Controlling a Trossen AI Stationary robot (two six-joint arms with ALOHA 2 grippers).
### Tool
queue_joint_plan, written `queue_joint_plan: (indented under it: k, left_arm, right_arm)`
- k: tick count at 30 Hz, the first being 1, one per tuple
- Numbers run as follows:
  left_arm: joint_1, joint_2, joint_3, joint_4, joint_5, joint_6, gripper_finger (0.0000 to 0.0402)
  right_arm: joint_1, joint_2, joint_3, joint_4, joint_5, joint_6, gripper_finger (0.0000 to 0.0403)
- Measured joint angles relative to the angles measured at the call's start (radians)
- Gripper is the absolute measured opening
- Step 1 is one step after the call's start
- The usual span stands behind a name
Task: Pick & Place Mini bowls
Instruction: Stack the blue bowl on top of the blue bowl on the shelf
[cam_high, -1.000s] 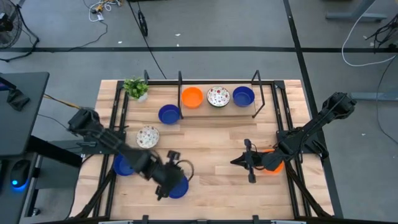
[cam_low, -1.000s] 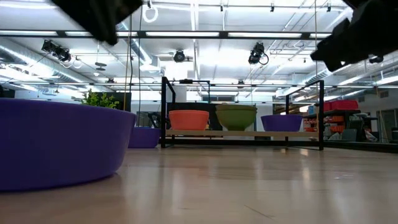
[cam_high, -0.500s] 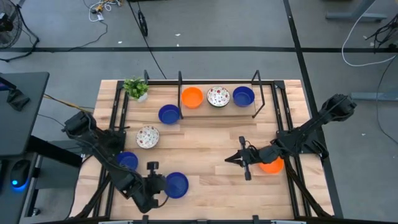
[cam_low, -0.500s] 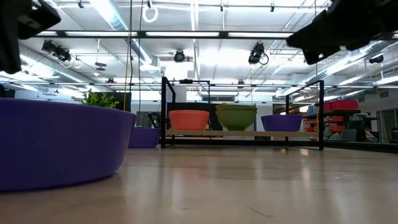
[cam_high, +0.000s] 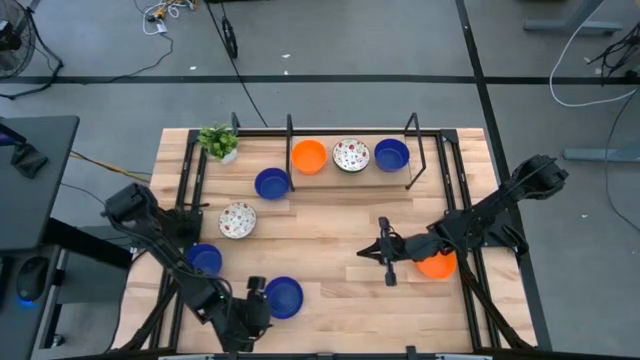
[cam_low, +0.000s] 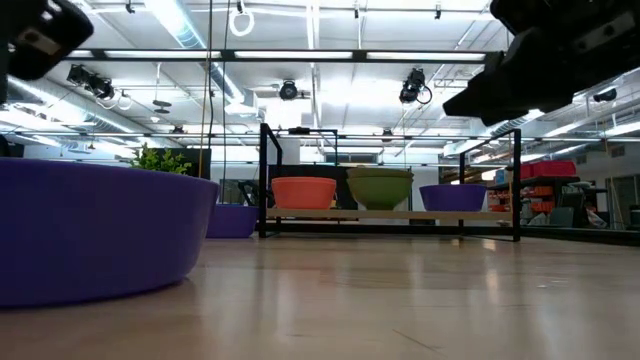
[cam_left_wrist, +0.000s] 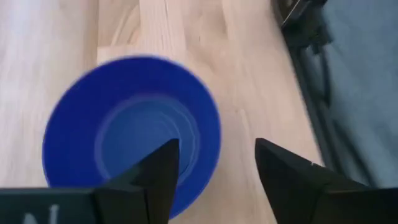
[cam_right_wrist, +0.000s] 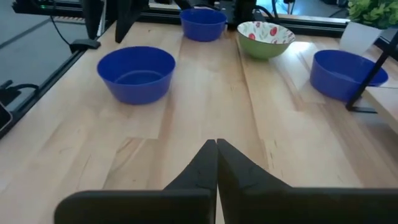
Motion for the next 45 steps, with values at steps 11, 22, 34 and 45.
queue_joint_plan:
  k: [11,22,34,45]
  left_arm:
    - [0.052,0.072,-0.001,-0.002,0.136,0.049,0.0155]
    - [0.097,0.073,0.0,-0.001,0.126,0.217,0.0014]
    - [0.292,0.073,0.0,0.249,0.31,0.637,0.0008]
    - [0.517,0.074,0.062,0.272,0.57,0.934,0.001]
  right_arm:
    - [-0.001,0.0,0.0,0.029,-0.027,0.008,0.0006]
    - [-0.001,0.0,0.0,0.03,-0.049,0.006,0.0006]
    - [0.004,0.0,0.033,0.06,-0.238,-0.034,0.0068]
    - [0.001,0.095,0.268,-0.261,-0.33,-0.235,0.0167]
